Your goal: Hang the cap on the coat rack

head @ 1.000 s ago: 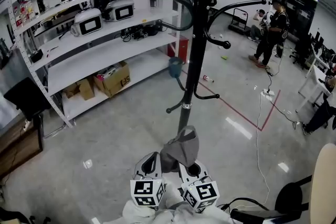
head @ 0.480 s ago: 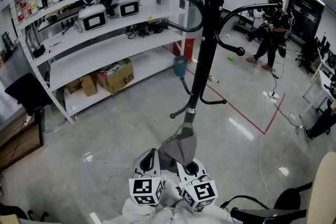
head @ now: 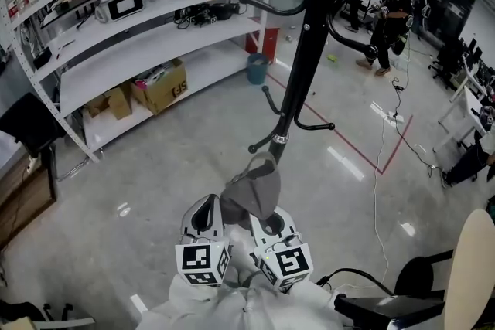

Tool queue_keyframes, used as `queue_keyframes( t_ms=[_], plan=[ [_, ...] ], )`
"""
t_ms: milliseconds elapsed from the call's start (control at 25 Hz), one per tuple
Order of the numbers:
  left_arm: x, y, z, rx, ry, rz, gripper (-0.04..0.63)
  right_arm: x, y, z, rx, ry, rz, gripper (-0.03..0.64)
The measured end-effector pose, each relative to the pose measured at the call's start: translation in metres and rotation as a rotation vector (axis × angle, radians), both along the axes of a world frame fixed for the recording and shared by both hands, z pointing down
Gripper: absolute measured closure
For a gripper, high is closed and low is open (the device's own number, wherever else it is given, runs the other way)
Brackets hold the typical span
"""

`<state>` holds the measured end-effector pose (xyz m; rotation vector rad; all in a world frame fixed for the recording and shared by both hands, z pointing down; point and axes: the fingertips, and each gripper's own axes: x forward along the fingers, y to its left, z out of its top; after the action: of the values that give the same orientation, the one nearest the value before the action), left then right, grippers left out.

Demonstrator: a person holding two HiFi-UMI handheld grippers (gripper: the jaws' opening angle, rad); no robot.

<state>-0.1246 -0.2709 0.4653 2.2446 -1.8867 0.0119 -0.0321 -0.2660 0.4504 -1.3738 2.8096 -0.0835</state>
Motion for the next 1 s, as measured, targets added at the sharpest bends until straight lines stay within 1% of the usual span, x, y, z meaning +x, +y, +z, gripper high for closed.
queue_keyframes(
  t_ms=[240,400,680,1000],
  plan=[
    [-0.015,0.005,0.006,-0.016,0.001,-0.027,0.592,-0.007,-0.018,0.005,0.002,0.061,0.024,0.575],
    [-0.029,0.010,0.006,-0.024,0.000,-0.051,0.592,-0.010,-0.033,0.013,-0.028,0.092,0.052,0.575],
    [-0.049,0.014,0.019,-0.045,0.008,-0.094,0.592,-0.016,-0.050,0.028,-0.053,0.102,0.070,0.575],
    [-0.057,0.014,0.024,-0.058,0.008,-0.104,0.592,-0.010,-0.071,0.041,-0.083,0.089,0.132,0.575]
  ],
)
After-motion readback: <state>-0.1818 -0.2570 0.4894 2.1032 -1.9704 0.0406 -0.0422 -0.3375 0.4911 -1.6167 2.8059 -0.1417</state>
